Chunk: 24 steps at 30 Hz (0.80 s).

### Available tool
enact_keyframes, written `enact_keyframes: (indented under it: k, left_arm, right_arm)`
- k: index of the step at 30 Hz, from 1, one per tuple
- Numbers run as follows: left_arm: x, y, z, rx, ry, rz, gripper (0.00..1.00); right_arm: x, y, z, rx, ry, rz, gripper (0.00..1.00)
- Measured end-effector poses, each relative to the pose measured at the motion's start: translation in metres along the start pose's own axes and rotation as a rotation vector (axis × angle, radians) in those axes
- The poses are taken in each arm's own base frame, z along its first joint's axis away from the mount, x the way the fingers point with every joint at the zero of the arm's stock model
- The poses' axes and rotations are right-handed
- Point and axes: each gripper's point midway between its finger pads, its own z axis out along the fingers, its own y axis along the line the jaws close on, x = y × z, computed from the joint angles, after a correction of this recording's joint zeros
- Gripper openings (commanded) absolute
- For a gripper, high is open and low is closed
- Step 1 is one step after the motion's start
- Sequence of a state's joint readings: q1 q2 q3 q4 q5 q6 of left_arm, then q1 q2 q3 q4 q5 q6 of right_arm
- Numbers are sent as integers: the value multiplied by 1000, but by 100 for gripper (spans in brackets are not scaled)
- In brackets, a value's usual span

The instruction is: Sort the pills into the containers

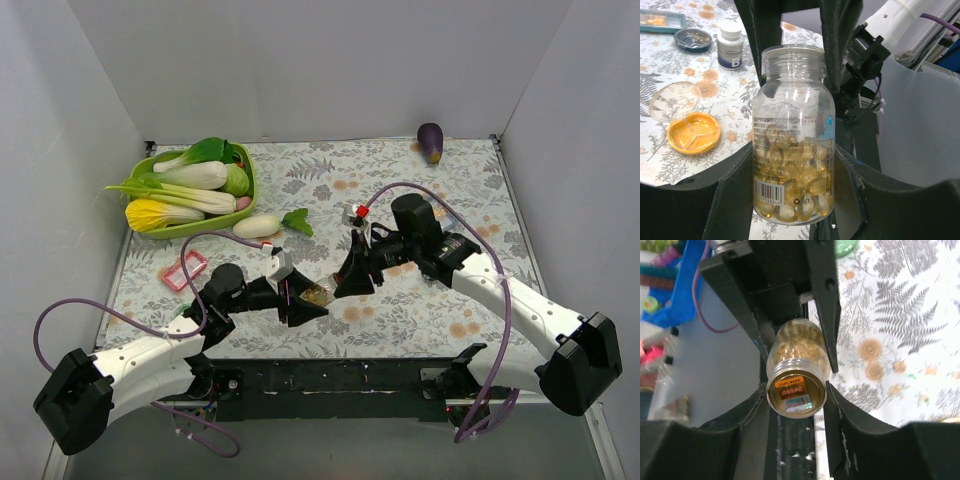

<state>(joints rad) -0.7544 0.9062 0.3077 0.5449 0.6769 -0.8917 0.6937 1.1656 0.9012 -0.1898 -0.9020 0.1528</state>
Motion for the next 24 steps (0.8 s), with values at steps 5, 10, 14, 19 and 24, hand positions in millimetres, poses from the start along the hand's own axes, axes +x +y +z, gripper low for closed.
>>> enact_keyframes:
  k: [5, 10, 14, 19, 24]
  left_arm:
    - [-7, -8, 0, 37, -21, -6, 0]
    - [-10, -19, -1, 99, -27, -4, 0]
    - [2, -26, -2, 134, 21, -48, 0]
    - [5, -25, -3, 125, 35, -72, 0]
    - [6, -22, -3, 109, 36, -77, 0]
  right_arm:
    - [-12, 7, -1, -133, 86, -466, 1]
    - [-11, 19, -1, -267, 170, -1010, 1]
    - [3, 19, 0, -329, 232, -1327, 49]
    - [10, 20, -1, -308, 208, -1433, 89]
    - [-4, 34, -3, -234, 131, -1311, 94]
